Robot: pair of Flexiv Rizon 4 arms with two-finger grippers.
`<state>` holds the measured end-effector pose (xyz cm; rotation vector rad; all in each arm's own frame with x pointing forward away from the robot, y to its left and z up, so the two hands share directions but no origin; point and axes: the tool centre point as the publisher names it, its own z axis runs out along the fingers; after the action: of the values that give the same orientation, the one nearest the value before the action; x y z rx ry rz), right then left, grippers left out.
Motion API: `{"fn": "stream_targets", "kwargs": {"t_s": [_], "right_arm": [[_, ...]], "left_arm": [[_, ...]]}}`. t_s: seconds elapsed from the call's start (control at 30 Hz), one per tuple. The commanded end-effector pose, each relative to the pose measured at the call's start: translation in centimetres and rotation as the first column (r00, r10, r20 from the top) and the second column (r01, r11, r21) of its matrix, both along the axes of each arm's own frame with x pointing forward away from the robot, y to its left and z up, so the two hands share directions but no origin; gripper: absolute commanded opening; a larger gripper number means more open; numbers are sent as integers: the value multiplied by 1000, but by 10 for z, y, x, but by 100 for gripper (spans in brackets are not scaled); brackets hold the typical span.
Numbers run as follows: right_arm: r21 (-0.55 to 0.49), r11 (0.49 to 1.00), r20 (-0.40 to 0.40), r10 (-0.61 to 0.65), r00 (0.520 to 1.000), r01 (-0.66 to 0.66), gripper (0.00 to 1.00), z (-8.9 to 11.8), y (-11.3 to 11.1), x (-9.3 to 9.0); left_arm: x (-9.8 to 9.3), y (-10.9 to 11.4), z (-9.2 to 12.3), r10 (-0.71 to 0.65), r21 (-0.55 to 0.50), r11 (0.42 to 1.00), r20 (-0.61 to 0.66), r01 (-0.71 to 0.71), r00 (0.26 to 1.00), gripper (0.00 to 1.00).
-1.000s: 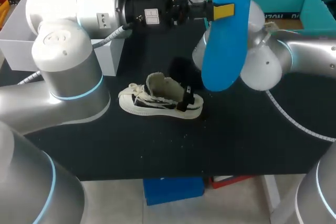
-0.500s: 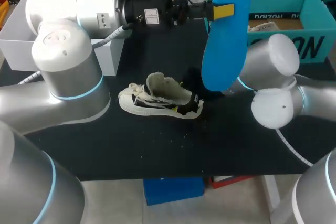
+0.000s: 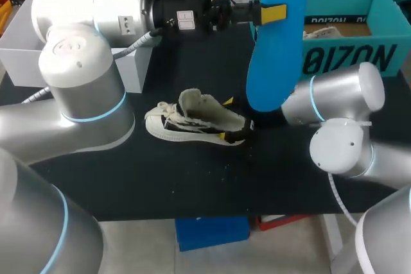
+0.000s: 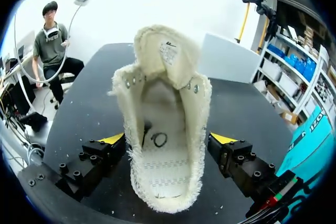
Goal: Take the shoe out of the shoebox, open the shoe tongue, remove and reinsert the insole, then place the shoe into the shoebox
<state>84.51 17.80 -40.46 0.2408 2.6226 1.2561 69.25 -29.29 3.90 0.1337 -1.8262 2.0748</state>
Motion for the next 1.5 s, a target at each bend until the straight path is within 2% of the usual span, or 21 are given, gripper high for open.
{"fn": "stream_targets", "kwargs": {"t_s": [0.03,0.77,1.13,1.33,1.5], "right_arm": [[67,998,11,15,1000,-16,100,-1,-13,-3],[66,998,-45,13,999,-10,100,-20,-21,-12],[60,998,-56,9,998,-5,100,-23,-23,-14],[-25,999,-52,36,998,-38,100,-8,-32,-6],[-156,985,-61,66,996,-75,100,11,-42,2]], "left_arm": [[-1,-2,0,4,2,1000,1,-4,1000,0],[-1,-2,0,4,2,1000,1,-4,1000,0],[-1,-2,0,4,2,1000,1,-4,1000,0],[-1,-2,0,4,2,1000,1,-4,1000,0],[-1,-2,0,4,2,1000,1,-4,1000,0]]}}
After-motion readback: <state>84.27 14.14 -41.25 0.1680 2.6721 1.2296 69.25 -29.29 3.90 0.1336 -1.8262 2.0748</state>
